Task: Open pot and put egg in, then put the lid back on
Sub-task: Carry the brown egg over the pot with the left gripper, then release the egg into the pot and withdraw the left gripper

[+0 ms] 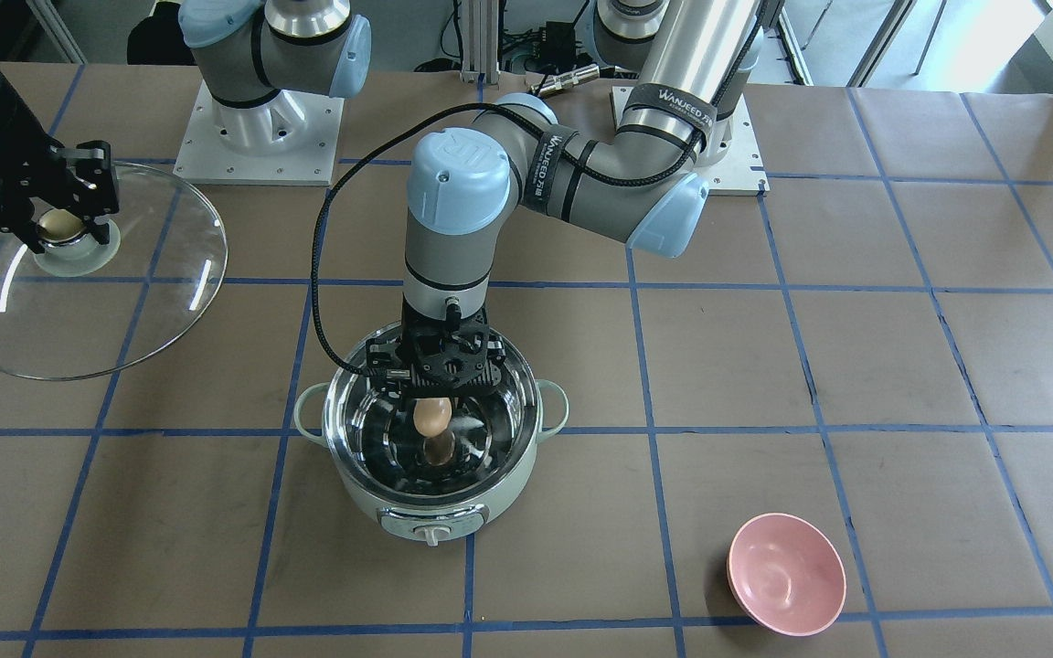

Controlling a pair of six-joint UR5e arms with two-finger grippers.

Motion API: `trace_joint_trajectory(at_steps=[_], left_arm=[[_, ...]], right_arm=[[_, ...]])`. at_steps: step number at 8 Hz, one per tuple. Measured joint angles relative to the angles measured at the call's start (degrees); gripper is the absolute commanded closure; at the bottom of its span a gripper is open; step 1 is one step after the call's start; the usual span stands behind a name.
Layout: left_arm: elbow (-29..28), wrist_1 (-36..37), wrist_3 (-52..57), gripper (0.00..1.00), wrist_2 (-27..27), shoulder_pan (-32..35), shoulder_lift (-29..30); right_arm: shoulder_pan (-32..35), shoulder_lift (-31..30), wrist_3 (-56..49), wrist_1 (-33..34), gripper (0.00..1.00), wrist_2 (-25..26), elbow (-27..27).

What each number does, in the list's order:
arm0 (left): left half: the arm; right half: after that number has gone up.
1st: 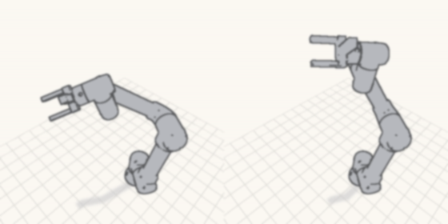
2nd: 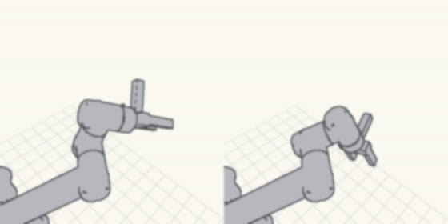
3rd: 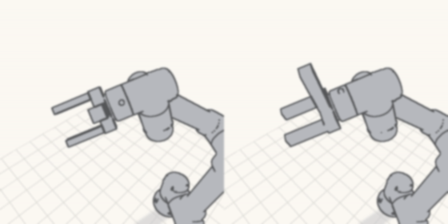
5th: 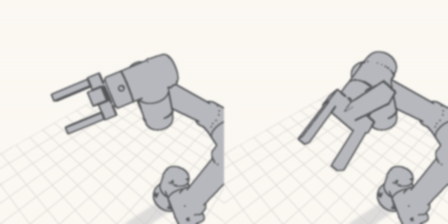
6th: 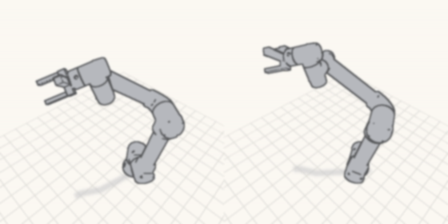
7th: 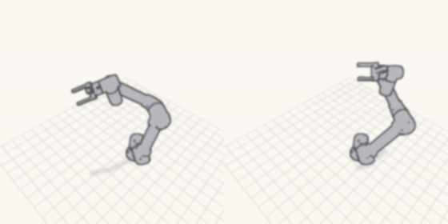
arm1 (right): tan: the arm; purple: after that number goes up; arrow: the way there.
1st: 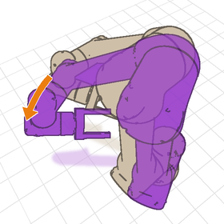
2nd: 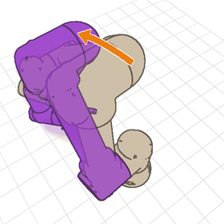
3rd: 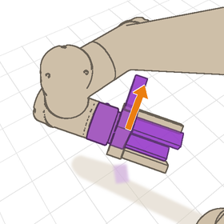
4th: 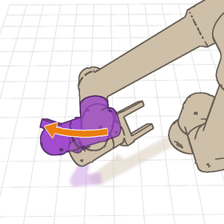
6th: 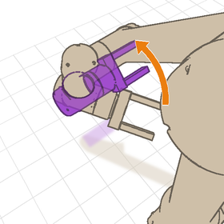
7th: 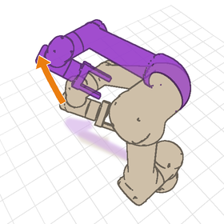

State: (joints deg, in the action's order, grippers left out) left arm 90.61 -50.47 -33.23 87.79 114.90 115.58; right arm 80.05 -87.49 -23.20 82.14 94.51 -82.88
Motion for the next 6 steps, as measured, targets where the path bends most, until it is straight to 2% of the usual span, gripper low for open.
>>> trace_joint_trajectory(at_steps=[3, 5, 6], left_arm=[[-0.4, -0.9, 0.4, 0.0, 0.0, -0.2, -2.9], [-1.4, -9.0, 1.8, 0.0, 0.1, -3.3, -8.7], [-2.0, -16.1, 4.3, 0.0, 0.1, -6.2, -13.0]], right_arm=[[-0.1, -0.1, -0.2, 0.3, 1.0, -0.5, 0.0], [0.2, 0.1, 0.4, 1.2, 1.0, -2.4, -0.1], [0.5, 0.4, 0.8, 2.2, 1.0, -3.6, -0.1]])
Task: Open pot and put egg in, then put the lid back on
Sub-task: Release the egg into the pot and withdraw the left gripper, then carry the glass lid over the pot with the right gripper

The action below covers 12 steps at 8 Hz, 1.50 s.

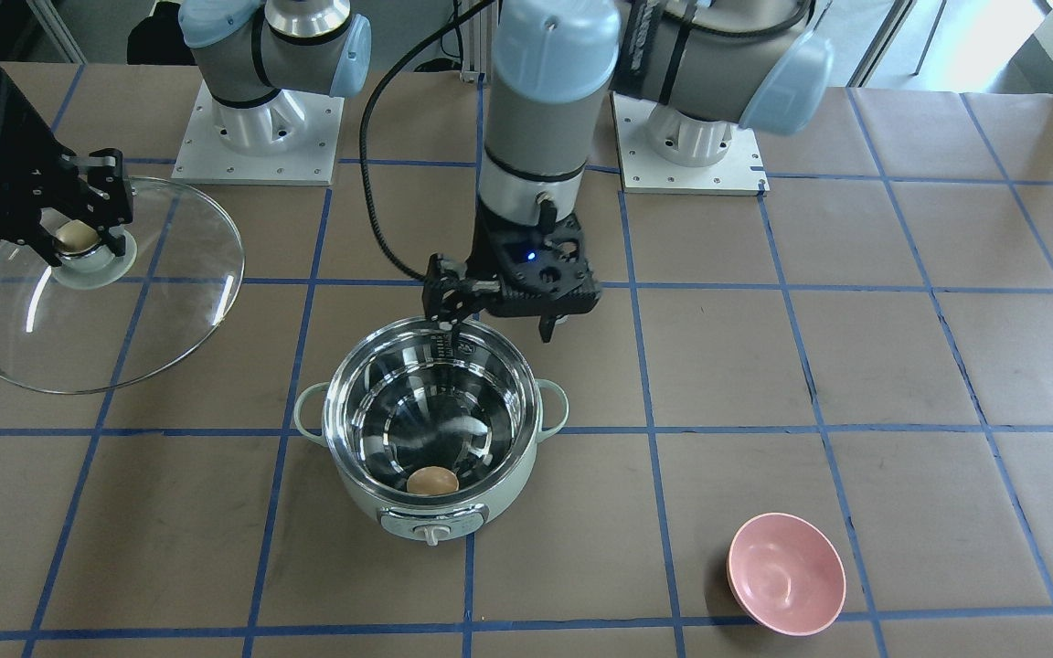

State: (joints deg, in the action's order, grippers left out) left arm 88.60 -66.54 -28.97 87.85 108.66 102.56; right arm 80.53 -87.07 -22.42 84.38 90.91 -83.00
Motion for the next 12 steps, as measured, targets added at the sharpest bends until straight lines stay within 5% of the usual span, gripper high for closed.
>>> trace_joint_trajectory(at_steps=[3, 5, 12], left_arm=[[-1.0, -21.4, 10.2, 0.0, 0.8, -9.6, -12.9], [-1.8, -30.3, 13.6, 0.0, 4.2, -13.1, -15.6], [-2.6, -35.2, 16.7, 0.0, 5.7, -16.1, -16.1]], right_arm=[[6.6, 2.5, 7.6, 5.0, 1.0, -1.1, -0.1], [14.5, 6.3, 15.9, 9.2, 1.0, -1.1, 0.4], [25.9, 16.6, 26.3, 15.7, 1.0, -3.4, 4.1]])
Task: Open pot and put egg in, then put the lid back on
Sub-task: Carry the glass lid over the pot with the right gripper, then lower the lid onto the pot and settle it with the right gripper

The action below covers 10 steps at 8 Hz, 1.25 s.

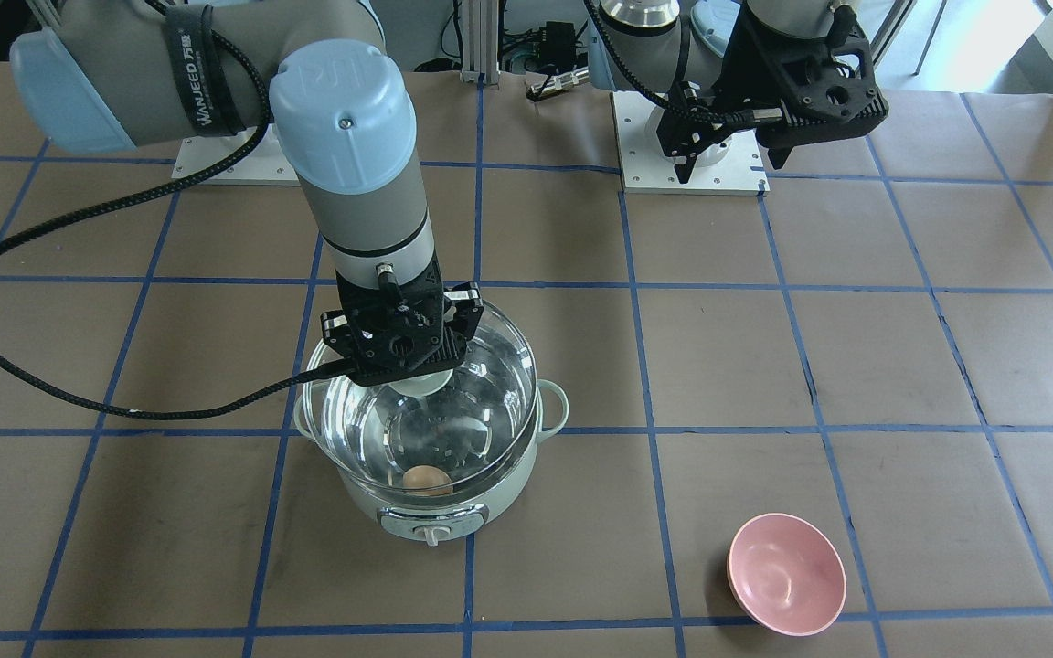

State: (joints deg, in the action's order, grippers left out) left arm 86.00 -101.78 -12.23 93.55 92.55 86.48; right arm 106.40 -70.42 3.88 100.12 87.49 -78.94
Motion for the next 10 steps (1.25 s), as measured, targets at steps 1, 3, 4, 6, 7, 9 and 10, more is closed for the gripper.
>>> trace_joint_trajectory(at_steps=[1, 3, 4, 6, 7, 9, 10], left_arm=[[0.1, 0.0, 0.0, 0.0, 0.0, 0.0, 0.0], [0.2, 0.0, 0.0, 0.0, 0.1, 0.1, 0.0], [0.2, 0.0, 0.0, 0.0, 0.1, 0.1, 0.0], [0.2, 0.0, 0.0, 0.0, 0.2, 0.2, 0.0], [0.2, -0.1, 0.0, 0.0, 0.2, 0.1, -0.1], [0.2, 0.0, 0.0, 0.0, 0.2, 0.2, -0.1], [0.3, -0.1, 0.0, 0.0, 0.2, 0.2, -0.1]], right_arm=[[0.2, 0.7, 0.5, 0.3, 1.0, -0.5, 0.1], [0.4, 1.9, 0.5, 0.4, 1.0, -0.8, 0.1], [0.4, 2.4, 0.4, 0.5, 1.0, -0.8, 0.1], [0.4, 2.9, 0.3, 0.6, 1.0, -1.1, -0.1], [0.4, 3.1, 0.2, 0.6, 1.0, -1.4, -0.3], [0.4, 3.4, 0.0, 0.4, 1.0, -1.2, -0.7], [0.4, 3.5, 0.0, 0.3, 1.0, -1.1, -1.0]])
